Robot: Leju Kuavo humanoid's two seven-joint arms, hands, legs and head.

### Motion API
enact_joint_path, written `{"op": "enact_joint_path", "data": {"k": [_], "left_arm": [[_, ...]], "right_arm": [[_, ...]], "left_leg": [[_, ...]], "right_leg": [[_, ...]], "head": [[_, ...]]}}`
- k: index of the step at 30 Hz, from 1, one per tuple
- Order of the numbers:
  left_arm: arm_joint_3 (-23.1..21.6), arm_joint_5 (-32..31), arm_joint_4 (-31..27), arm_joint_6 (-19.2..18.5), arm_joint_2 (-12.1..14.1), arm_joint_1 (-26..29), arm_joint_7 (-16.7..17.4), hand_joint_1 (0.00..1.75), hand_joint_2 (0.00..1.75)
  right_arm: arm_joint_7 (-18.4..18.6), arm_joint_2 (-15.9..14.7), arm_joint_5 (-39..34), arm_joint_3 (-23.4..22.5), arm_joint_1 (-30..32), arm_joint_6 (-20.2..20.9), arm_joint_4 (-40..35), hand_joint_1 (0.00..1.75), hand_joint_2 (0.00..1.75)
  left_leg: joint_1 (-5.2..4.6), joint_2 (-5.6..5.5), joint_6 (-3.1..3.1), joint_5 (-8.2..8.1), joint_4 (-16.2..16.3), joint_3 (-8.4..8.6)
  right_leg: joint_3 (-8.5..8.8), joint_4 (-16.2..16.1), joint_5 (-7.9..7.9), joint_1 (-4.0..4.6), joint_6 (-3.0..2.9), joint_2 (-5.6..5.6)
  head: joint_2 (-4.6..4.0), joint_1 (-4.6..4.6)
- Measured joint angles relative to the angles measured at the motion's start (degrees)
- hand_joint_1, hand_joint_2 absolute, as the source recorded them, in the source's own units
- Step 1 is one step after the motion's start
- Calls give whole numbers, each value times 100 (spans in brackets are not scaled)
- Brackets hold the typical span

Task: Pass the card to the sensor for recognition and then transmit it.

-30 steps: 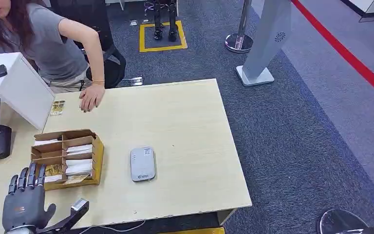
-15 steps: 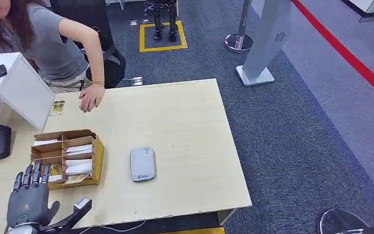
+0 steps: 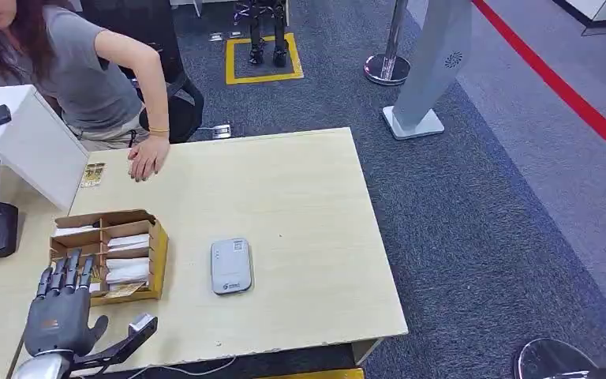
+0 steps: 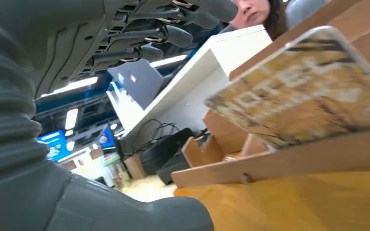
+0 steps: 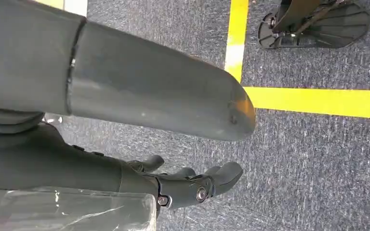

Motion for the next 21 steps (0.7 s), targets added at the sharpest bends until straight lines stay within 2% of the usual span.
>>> {"op": "enact_joint_path", "data": {"k": [4,11,21], "left_arm": [[0,0,101,24,-44,-26,-72,0,175],[9,0,288,44,-203,-83,-481,0,175],[28,0,415,90,-323,-147,-514,0,175]], "right_arm": [[0,-4,0,0,0,0,0,0,0],[-9,-13,7,0,0,0,0,0,0],[-39,-24,18,0,0,0,0,0,0]], "left_leg": [[0,0,0,0,0,0],[0,0,0,0,0,0],[0,0,0,0,0,0]], "right_leg": [[0,0,0,0,0,0],[0,0,0,0,0,0],[0,0,0,0,0,0]], "head": [[0,0],[0,0],[0,0]]}}
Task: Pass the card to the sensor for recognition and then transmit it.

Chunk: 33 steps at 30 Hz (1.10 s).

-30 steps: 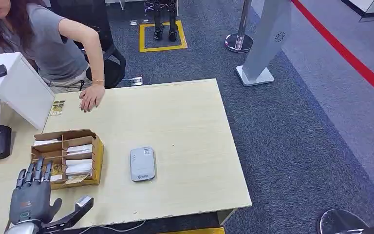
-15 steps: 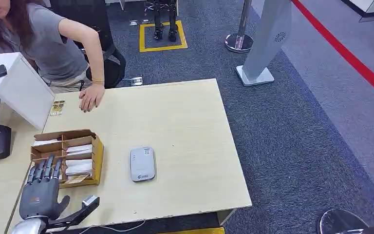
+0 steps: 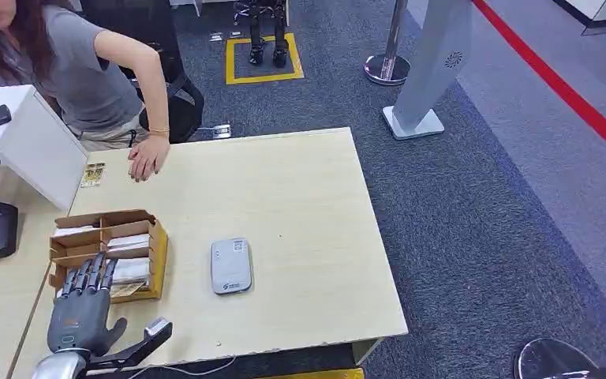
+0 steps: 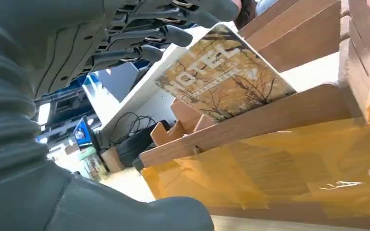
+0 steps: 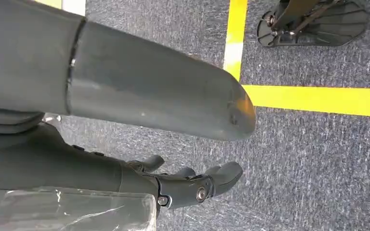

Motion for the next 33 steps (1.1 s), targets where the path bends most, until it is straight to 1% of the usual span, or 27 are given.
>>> {"op": "enact_joint_path", "data": {"k": [14,17,26,30,33], "left_arm": [[0,0,28,4,-55,-69,33,0,175],[-2,0,55,24,-53,-107,138,0,175],[-81,0,173,74,-37,-231,297,0,175],[-241,0,225,112,72,-297,521,0,175],[-365,0,262,129,138,-342,582,0,175]], "right_arm": [[4,-20,13,0,0,0,0,0,0],[4,-24,28,0,0,0,0,0,0],[-9,-31,37,0,-1,0,0,0,0],[-7,-33,39,0,-1,9,0,0,0],[2,-33,39,0,0,9,0,0,0]], "left_leg": [[0,0,0,0,0,0],[0,0,0,0,0,0],[0,0,0,0,0,0],[0,0,0,0,0,1],[0,0,0,0,0,0]], "right_leg": [[0,0,0,0,0,0],[0,0,0,0,0,0],[0,0,0,0,0,0],[0,0,0,0,0,0],[0,0,0,0,0,0]], "head": [[0,0],[0,0],[0,0],[0,2],[0,0]]}}
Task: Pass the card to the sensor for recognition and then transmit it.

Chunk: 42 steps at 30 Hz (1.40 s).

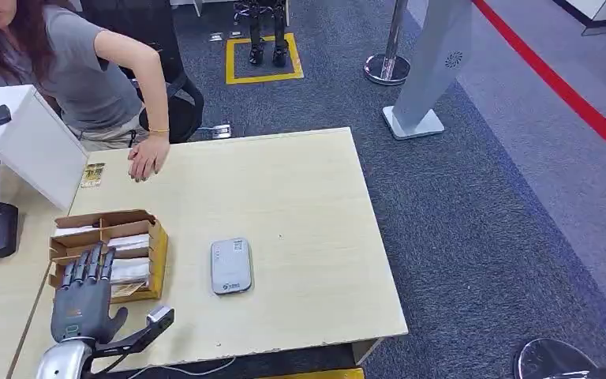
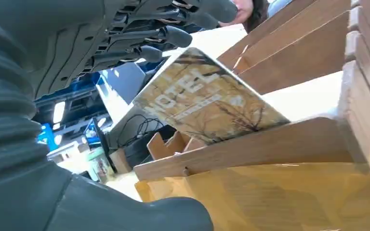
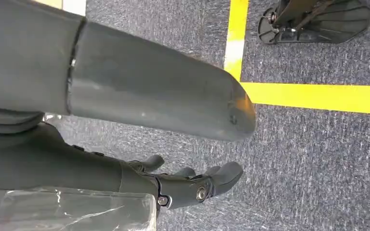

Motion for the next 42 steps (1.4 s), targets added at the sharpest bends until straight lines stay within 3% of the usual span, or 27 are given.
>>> {"op": "enact_joint_path", "data": {"k": [23,24,25,42], "left_arm": [[-439,0,216,133,234,-133,157,0,175],[-441,0,221,136,236,-133,159,31,175],[-441,0,234,135,236,-134,162,175,175],[-590,-2,253,184,295,-161,343,175,175]], "right_arm": [[2,0,2,0,-1,0,0,0,0],[2,0,2,0,-1,0,0,0,0],[2,0,6,0,0,0,0,0,0],[2,0,11,0,-1,-9,0,0,0]], "left_leg": [[0,0,0,0,0,0],[0,0,0,0,0,0],[0,0,0,0,0,0],[0,0,0,0,0,0]], "right_leg": [[0,0,0,0,0,1],[0,0,0,0,0,1],[0,0,0,0,0,1],[0,0,0,0,0,1]], "head": [[0,0],[0,0],[0,0],[0,2]]}}
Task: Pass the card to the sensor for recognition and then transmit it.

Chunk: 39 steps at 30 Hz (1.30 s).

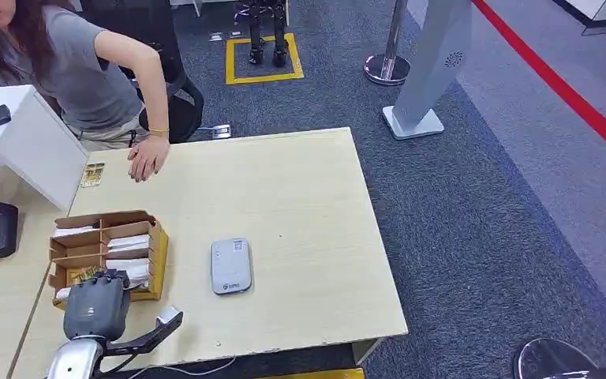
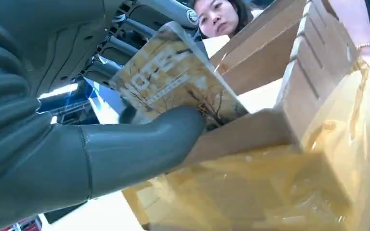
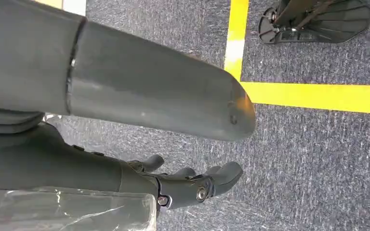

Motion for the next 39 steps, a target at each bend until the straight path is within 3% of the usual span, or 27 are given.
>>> {"op": "enact_joint_path", "data": {"k": [19,23,25,28,30,34,39], "left_arm": [[-63,0,33,26,35,-51,-42,175,175],[-223,2,35,52,131,-91,346,175,175],[-440,0,35,50,302,-192,744,175,175],[-1091,0,-51,-15,713,-513,1717,175,175],[-1448,-4,-225,-144,948,-767,2065,175,175],[-1866,-7,-611,-482,1411,-1334,2131,175,175],[-2177,-7,-907,-586,1746,-2153,2140,175,175]], "right_arm": [[-9,0,7,0,0,2,0,0,0],[-9,0,13,0,0,9,0,0,0],[-7,0,15,0,0,7,0,0,0],[4,2,15,0,-11,-44,0,0,0],[41,2,31,0,-12,-50,0,0,0],[37,2,81,0,-13,-48,2,0,0],[-33,2,157,9,-39,-22,2,0,0]], "left_leg": [[0,0,0,0,0,0],[0,0,1,1,0,1],[3,-1,-2,5,1,0],[3,-2,-4,6,1,1],[4,-2,-5,7,1,1],[5,-3,-10,11,1,0],[4,-3,-12,15,2,1]], "right_leg": [[0,0,0,0,0,0],[-1,0,0,0,0,0],[-3,0,1,1,-1,-2],[-2,3,2,2,-2,-3],[0,4,2,2,-3,-3],[0,5,5,8,-5,-3],[-1,6,11,9,-2,-2]], "head": [[0,-2],[0,-2],[0,-2],[0,-4],[0,0],[0,-2],[-2,-2]]}}
